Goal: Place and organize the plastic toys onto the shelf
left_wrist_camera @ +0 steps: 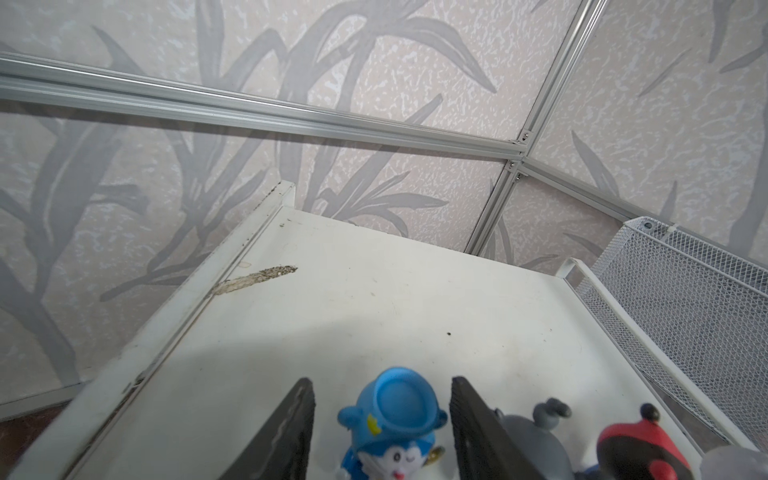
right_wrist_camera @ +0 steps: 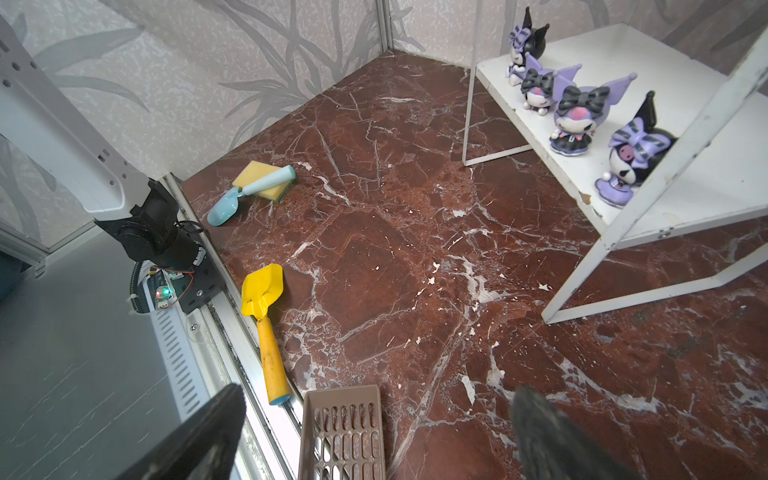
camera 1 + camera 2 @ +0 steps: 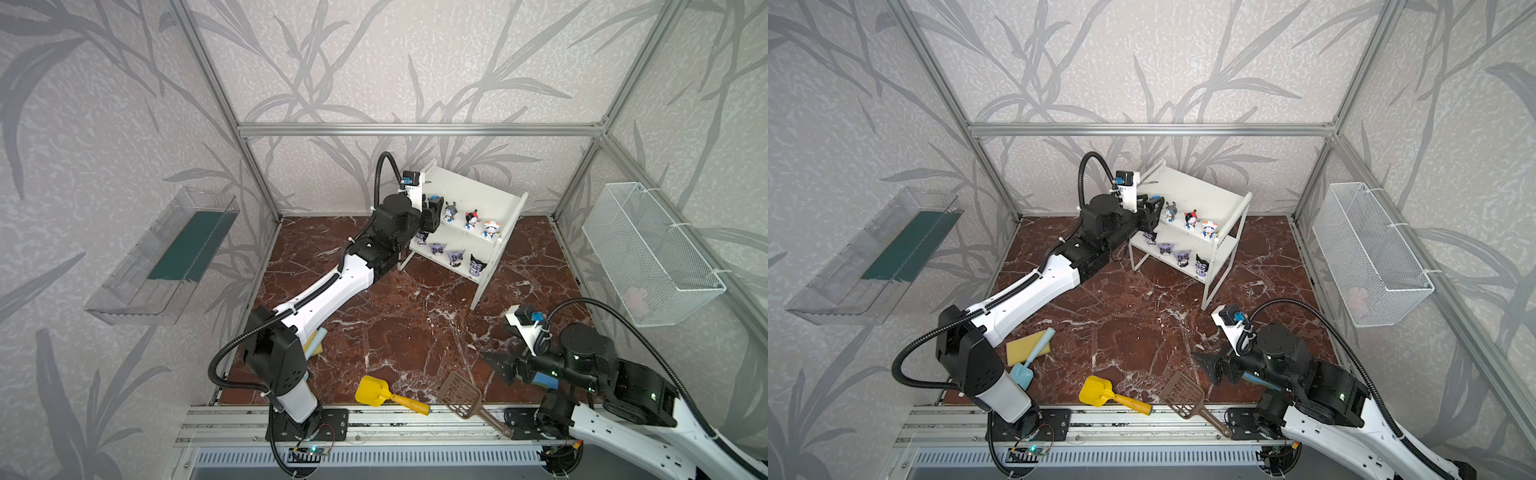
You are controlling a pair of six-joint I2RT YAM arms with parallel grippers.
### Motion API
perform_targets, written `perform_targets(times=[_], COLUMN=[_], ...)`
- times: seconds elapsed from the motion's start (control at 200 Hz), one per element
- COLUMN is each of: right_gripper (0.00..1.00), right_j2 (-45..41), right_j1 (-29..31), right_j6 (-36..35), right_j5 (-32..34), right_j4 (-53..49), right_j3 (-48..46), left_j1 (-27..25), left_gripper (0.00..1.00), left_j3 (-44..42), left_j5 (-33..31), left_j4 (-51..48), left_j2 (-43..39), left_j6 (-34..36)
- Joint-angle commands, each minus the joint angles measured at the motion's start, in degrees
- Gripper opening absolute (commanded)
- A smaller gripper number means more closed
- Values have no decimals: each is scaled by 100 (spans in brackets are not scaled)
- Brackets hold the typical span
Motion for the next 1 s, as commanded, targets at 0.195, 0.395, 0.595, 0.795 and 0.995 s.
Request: perform_targets(times=[0.195,0.395,0.595,0.795,0.995], right_gripper=[99,99,99,99,99], right_j2=[64,189,730,986,2294], right_j1=[12,9,-218,-2389,-4567], right_j6=[-29,262,1997,1698,1132], right_j5=[37,919,3437,2244,1088], right_j4=[113,125,-808,-60,1273], right_j3=[127,-11,-199,-628,-869], left_j1=[-18,20,155,659,1386], left_gripper=[89,99,99,100,100], left_j3=[-288,-882,-2002,-3030,-3989], left_j5=[-365,-820,-2069,-3474,-3796], left_j4=[205,84,-547,-1756,-2178], left_j2=[-825,-1728,-2858,-3371,-3593], left_j6=[321,619,773,645,251])
